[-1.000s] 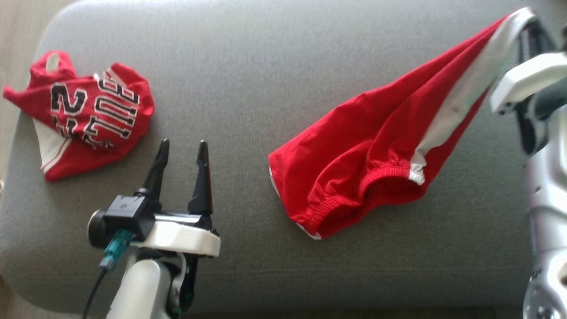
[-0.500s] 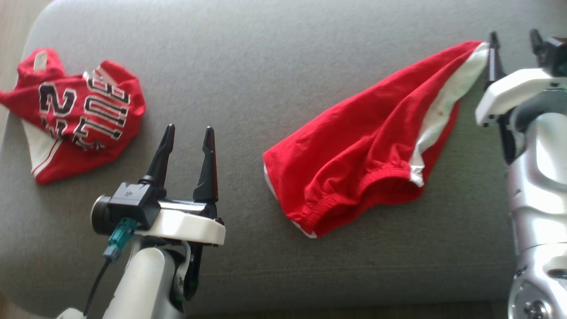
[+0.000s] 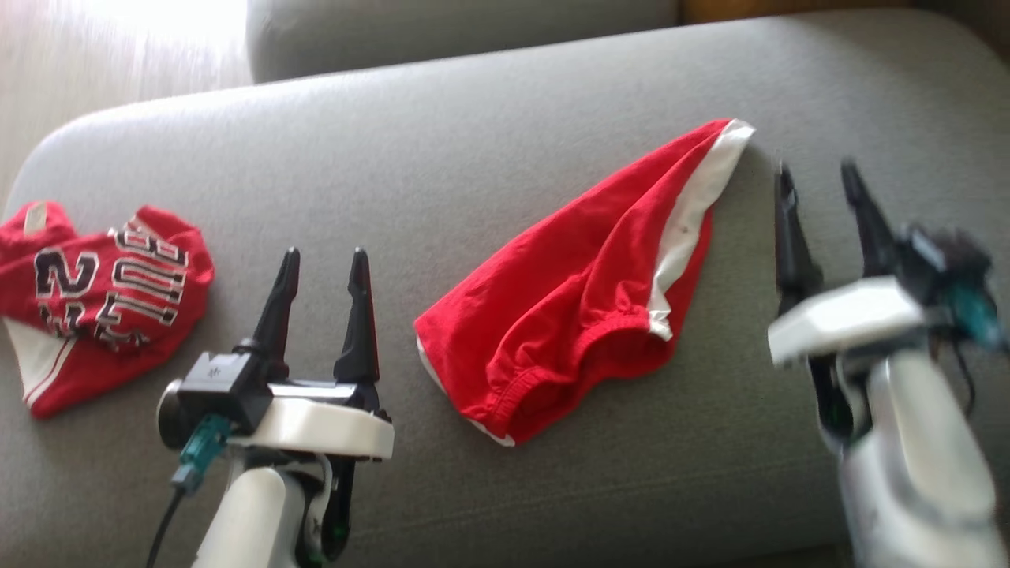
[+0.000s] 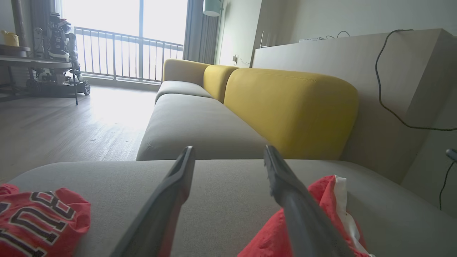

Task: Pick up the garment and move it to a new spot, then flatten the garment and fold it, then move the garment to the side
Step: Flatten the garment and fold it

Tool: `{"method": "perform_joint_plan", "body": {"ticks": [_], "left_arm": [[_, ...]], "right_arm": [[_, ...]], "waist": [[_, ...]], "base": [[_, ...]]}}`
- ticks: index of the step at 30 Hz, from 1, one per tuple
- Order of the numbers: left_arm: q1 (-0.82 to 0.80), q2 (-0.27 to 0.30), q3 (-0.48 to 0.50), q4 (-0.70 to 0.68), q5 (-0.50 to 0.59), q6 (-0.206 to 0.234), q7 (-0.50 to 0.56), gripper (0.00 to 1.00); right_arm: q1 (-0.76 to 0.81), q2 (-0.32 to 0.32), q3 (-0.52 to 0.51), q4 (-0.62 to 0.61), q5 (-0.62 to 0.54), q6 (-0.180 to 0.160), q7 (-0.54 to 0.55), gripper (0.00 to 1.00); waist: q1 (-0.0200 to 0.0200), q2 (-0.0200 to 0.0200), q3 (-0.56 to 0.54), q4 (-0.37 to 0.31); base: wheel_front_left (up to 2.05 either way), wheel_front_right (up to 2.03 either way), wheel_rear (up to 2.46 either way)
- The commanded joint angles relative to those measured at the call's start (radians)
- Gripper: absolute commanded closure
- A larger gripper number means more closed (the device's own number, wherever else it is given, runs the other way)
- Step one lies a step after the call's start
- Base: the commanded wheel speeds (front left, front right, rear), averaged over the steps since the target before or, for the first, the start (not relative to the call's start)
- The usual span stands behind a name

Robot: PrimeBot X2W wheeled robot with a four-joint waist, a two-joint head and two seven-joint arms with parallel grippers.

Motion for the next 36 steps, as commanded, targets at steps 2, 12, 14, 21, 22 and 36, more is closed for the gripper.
{"method": "perform_joint_plan", "body": {"ticks": [2, 12, 14, 21, 22, 36], "left_arm": [[-0.015, 0.002, 0.033, -0.036, -0.006, 0.007, -0.005, 0.0], [0.03, 0.002, 0.015, -0.028, -0.02, 0.006, -0.005, 0.0], [0.023, 0.002, 0.005, -0.026, -0.015, 0.003, -0.005, 0.0], [-0.064, 0.002, -0.113, 0.015, 0.051, -0.046, -0.005, 0.0], [-0.083, 0.002, -0.142, 0.035, 0.065, -0.06, -0.005, 0.0], [-0.376, 0.002, -0.398, 0.468, 0.223, -0.112, 0.034, 0.0]], "right_arm": [[0.082, 0.012, 0.025, -0.131, 0.055, 0.0, -0.01, 0.0], [0.286, 0.013, 0.026, -0.31, 0.153, 0.0, -0.01, 0.0], [0.289, 0.013, 0.028, -0.324, 0.148, 0.0, -0.01, 0.0], [0.278, 0.013, 0.027, -0.37, 0.128, 0.0, -0.01, 0.0], [0.275, 0.013, 0.027, -0.377, 0.126, 0.0, -0.01, 0.0], [0.232, 0.013, -0.019, -0.422, 0.17, 0.0, -0.01, 0.0]], "waist": [[0.0, 0.0, -0.026, -0.017], [0.0, 0.0, -0.032, -0.036], [0.0, 0.0, -0.024, -0.044], [0.0, 0.0, 0.023, -0.095], [0.0, 0.0, 0.032, -0.106], [0.0, 0.0, 0.161, -0.253]], "base": [[0.0, 0.0, 0.0], [0.0, 0.0, 0.0], [0.0, 0.0, 0.0], [0.0, 0.0, 0.0], [0.0, 0.0, 0.0], [0.0, 0.0, 0.0]]}}
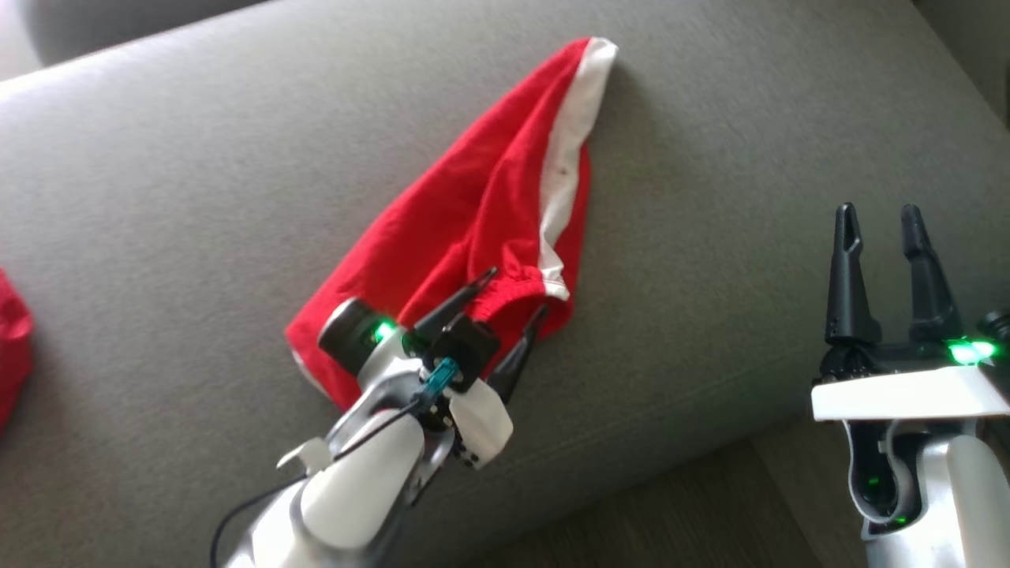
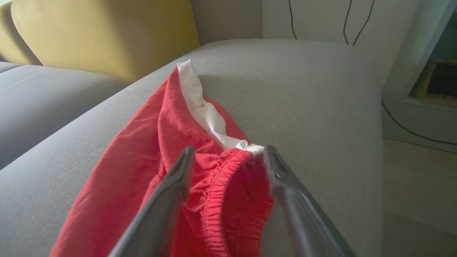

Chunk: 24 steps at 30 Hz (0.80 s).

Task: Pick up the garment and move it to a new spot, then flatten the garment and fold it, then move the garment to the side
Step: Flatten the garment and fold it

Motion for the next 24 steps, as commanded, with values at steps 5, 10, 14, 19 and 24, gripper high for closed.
{"method": "perform_joint_plan", "body": {"ticks": [5, 10, 14, 19, 24], "left_arm": [[-0.104, 0.002, -0.01, 0.078, 0.016, 0.041, 0.004, 0.0], [-0.144, 0.002, -0.044, 0.141, 0.003, 0.067, -0.006, 1.0], [-0.163, 0.002, -0.055, 0.162, -0.024, 0.091, -0.019, 1.0], [-0.174, 0.002, -0.052, 0.122, -0.071, 0.109, -0.033, 1.0], [-0.158, 0.002, -0.069, -0.071, -0.215, 0.053, -0.037, 1.0]], "right_arm": [[-0.05, 0.0, 0.022, -0.034, 0.019, 0.0, -0.006, 0.0], [-0.055, 0.0, 0.027, -0.031, 0.028, 0.0, -0.006, 0.0], [-0.059, 0.0, 0.03, -0.033, 0.033, 0.0, -0.006, 0.0], [-0.062, 0.0, 0.03, -0.032, 0.03, 0.0, -0.006, 0.0], [-0.059, 0.0, 0.025, -0.019, 0.03, 0.0, -0.006, 0.0]], "waist": [[0.0, 0.0, 0.042, -0.045], [0.0, 0.0, 0.047, -0.053], [0.0, 0.0, 0.047, -0.048], [0.0, 0.0, 0.035, -0.032], [0.0, 0.0, -0.016, -0.007]], "base": [[0.0, 0.0, 0.0], [0.0, 0.0, 0.0], [0.0, 0.0, 0.0], [0.0, 0.0, 0.0], [0.0, 0.0, 0.0]]}}
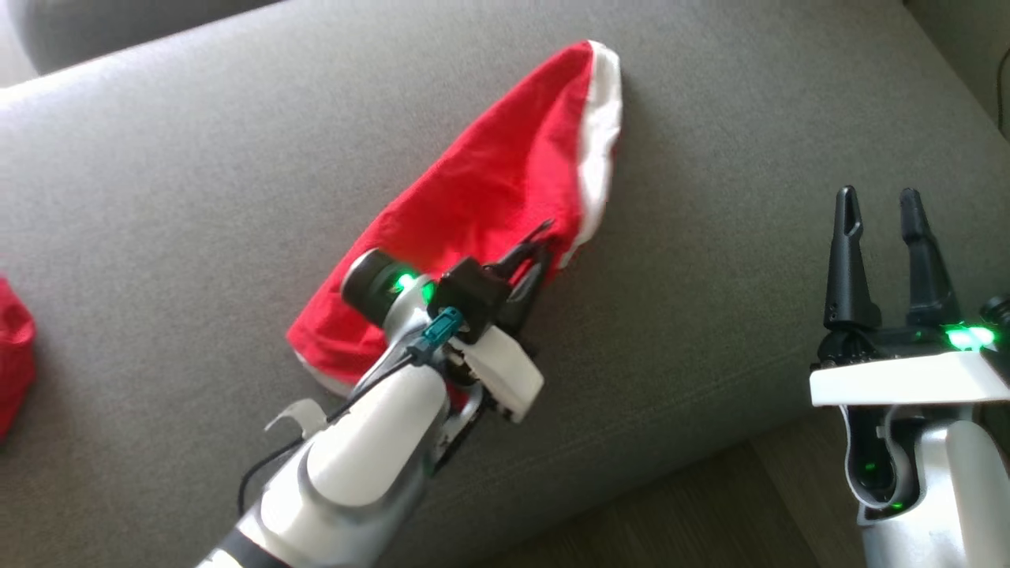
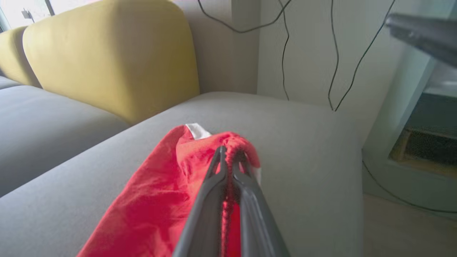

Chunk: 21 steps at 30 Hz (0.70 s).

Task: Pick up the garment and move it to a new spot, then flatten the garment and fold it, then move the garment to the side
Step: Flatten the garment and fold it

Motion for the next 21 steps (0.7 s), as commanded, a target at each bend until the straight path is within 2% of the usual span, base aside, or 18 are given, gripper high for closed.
{"method": "perform_joint_plan", "body": {"ticks": [1, 6, 12, 18, 21], "left_arm": [[-0.032, 0.003, 0.023, -0.072, -0.037, -0.008, -0.012, 1.0], [-0.06, 0.003, 0.009, -0.204, -0.2, -0.019, -0.005, 1.0], [-0.179, 0.003, 0.032, -0.326, -0.411, 0.0, 0.071, 1.0], [-0.345, 0.003, 0.116, -0.355, -0.597, 0.013, 0.156, 1.0], [-0.42, 0.016, 0.166, -0.306, -0.634, 0.022, 0.192, 1.0]], "right_arm": [[-0.025, -0.001, 0.018, -0.024, 0.003, 0.0, -0.006, 0.0], [-0.029, -0.001, 0.017, -0.005, 0.012, 0.0, -0.006, 0.0], [-0.035, -0.001, 0.007, 0.013, 0.04, 0.0, -0.006, 0.0], [-0.047, -0.001, 0.0, 0.02, 0.071, 0.0, -0.006, 0.0], [-0.056, -0.001, -0.002, 0.021, 0.085, 0.0, -0.006, 0.0]], "waist": [[0.0, 0.0, -0.026, 0.01], [0.0, 0.0, -0.062, 0.006], [0.0, 0.0, -0.074, -0.01], [0.0, 0.0, -0.047, -0.023], [0.0, 0.0, -0.024, -0.026]], "base": [[0.0, 0.0, 0.0], [0.0, 0.0, 0.0], [0.0, 0.0, 0.0], [0.0, 0.0, 0.0], [0.0, 0.0, 0.0]]}}
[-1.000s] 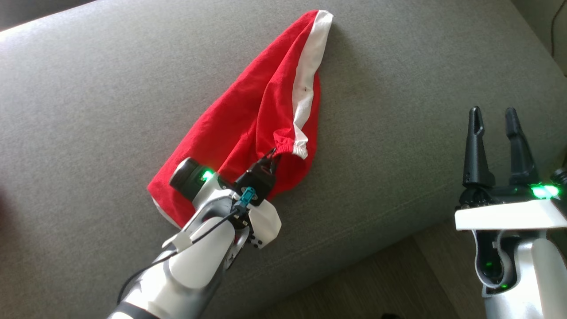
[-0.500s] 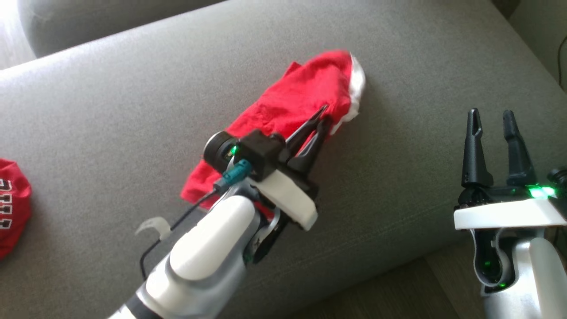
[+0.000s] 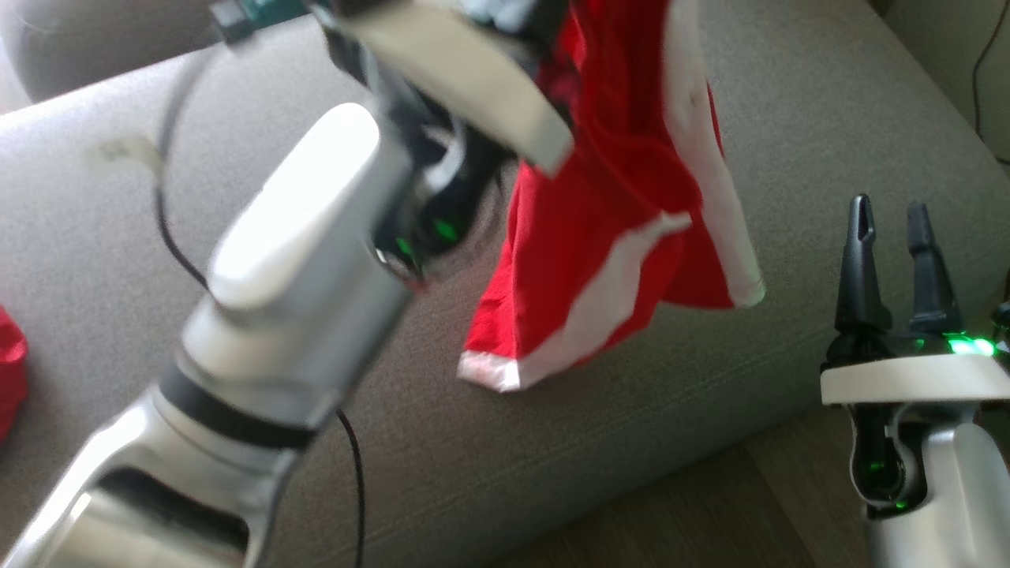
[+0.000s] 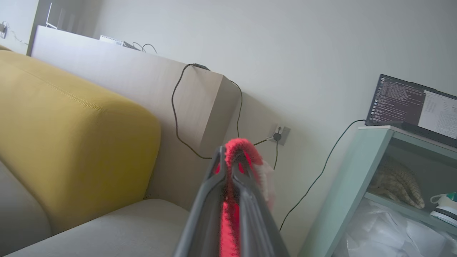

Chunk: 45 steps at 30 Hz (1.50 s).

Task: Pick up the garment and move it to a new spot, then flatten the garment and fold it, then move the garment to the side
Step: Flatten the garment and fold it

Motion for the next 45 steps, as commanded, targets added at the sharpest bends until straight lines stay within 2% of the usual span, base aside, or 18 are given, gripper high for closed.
{"method": "perform_joint_plan", "body": {"ticks": [1, 6, 9, 13, 20, 23, 24, 25, 26, 33, 39, 45], "left_arm": [[-0.07, 0.036, 0.066, 0.02, -0.014, 0.011, 0.021, 1.0], [-0.109, 0.16, 0.087, 0.228, 0.006, 0.01, 0.09, 1.0], [-0.128, 0.243, 0.072, 0.356, 0.065, 0.011, 0.088, 1.0], [-0.155, 0.32, 0.071, 0.493, 0.101, 0.003, 0.076, 1.0], [-0.214, 0.387, 0.083, 0.649, 0.132, 0.015, 0.035, 1.0], [-0.231, 0.396, 0.075, 0.711, 0.152, 0.025, 0.01, 1.0], [-0.235, 0.397, 0.071, 0.729, 0.16, 0.032, 0.0, 0.69], [-0.238, 0.395, 0.066, 0.747, 0.167, 0.038, -0.009, 0.04], [-0.239, 0.39, 0.058, 0.762, 0.175, 0.04, -0.015, 0.0], [-0.243, 0.34, 0.017, 0.819, 0.211, 0.023, -0.108, 0.0], [-0.22, 0.291, 0.031, 0.808, 0.194, 0.007, -0.176, 0.0], [-0.171, 0.276, 0.057, 0.757, 0.178, -0.009, -0.195, 0.0]], "right_arm": [[-0.057, -0.002, 0.024, -0.032, 0.013, 0.0, -0.006, 0.0], [-0.084, -0.002, 0.04, -0.035, 0.037, 0.0, -0.006, 0.0], [-0.102, -0.002, 0.046, -0.039, 0.051, 0.0, -0.006, 0.0], [-0.125, -0.002, 0.062, -0.045, 0.062, 0.0, -0.006, 0.0], [-0.149, -0.002, 0.089, -0.049, 0.067, 0.0, -0.006, 0.0], [-0.155, -0.002, 0.105, -0.052, 0.061, 0.0, -0.006, 0.0], [-0.157, -0.002, 0.109, -0.052, 0.059, 0.0, -0.006, 0.0], [-0.158, -0.002, 0.112, -0.052, 0.056, 0.0, -0.006, 0.0], [-0.159, -0.002, 0.114, -0.052, 0.054, 0.0, -0.006, 0.0], [-0.158, -0.002, 0.113, -0.046, 0.029, 0.0, -0.006, 0.0], [-0.143, -0.002, 0.096, -0.04, -0.008, 0.0, -0.006, 0.0], [-0.12, -0.002, 0.079, -0.035, -0.043, 0.0, -0.006, 0.0]], "waist": [[0.0, 0.0, 0.021, -0.005], [0.0, 0.0, 0.073, -0.021], [0.0, 0.0, 0.115, -0.026], [0.0, 0.0, 0.164, -0.031], [0.0, 0.0, 0.212, -0.023], [0.0, 0.0, 0.22, -0.015], [0.0, 0.0, 0.221, -0.011], [0.0, 0.0, 0.22, -0.007], [0.0, 0.0, 0.217, -0.003], [0.0, 0.0, 0.17, 0.038], [0.0, 0.0, 0.097, 0.094], [0.0, 0.0, 0.03, 0.158]], "base": [[0.0, 0.0, 0.0], [0.0, 0.0, 0.0], [0.0, 0.0, 0.0], [0.0, 0.0, 0.0], [0.0, 0.0, 0.0], [0.0, 0.0, 0.0], [0.0, 0.0, 0.0], [0.0, 0.0, 0.0], [0.0, 0.0, 0.0], [0.0, 0.0, 0.0], [0.0, 0.0, 0.0], [0.0, 0.0, 0.0]]}}
